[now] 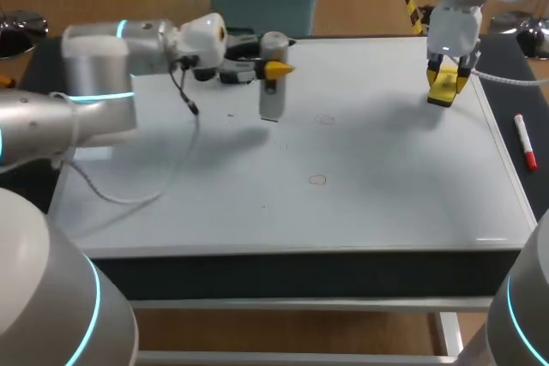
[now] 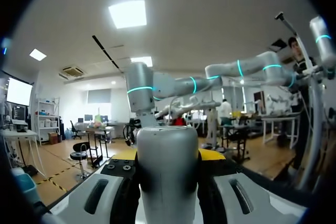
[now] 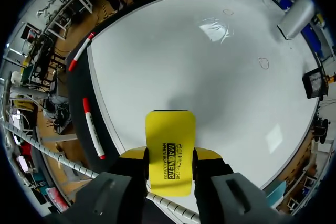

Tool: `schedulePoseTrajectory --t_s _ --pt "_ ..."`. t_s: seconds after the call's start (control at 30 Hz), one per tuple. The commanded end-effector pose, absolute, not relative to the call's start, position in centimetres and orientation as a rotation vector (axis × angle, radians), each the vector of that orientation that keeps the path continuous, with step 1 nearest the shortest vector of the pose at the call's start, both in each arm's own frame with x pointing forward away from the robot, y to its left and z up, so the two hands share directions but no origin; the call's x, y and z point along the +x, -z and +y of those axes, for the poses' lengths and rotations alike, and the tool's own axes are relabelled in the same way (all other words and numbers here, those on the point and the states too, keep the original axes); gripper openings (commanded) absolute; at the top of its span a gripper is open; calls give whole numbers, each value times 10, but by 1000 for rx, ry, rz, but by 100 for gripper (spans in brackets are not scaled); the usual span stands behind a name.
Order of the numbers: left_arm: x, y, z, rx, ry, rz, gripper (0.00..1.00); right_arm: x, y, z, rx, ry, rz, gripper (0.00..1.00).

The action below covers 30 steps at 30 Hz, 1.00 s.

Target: Pick up the inspection probe, press it on each red-marked spot on the whiteboard one by one, put down the probe, pick up the eraser, and wipe off all the red marks.

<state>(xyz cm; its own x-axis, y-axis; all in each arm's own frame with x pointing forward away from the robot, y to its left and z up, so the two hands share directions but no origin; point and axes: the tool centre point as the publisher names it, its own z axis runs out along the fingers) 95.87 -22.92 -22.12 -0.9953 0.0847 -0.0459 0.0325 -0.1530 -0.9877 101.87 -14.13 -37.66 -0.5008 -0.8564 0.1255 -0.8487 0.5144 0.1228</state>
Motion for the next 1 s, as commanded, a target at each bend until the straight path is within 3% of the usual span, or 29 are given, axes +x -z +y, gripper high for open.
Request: schedulePoseTrajectory --t_s 0.03,1.0 --pt "962 225 -262 -138 -2376 -1993 0 1019 375 -142 1469 65 -2580 0" --pt "992 247 -320 -110 -2406 -1934 0 1019 375 -142 1469 65 -2580 0"
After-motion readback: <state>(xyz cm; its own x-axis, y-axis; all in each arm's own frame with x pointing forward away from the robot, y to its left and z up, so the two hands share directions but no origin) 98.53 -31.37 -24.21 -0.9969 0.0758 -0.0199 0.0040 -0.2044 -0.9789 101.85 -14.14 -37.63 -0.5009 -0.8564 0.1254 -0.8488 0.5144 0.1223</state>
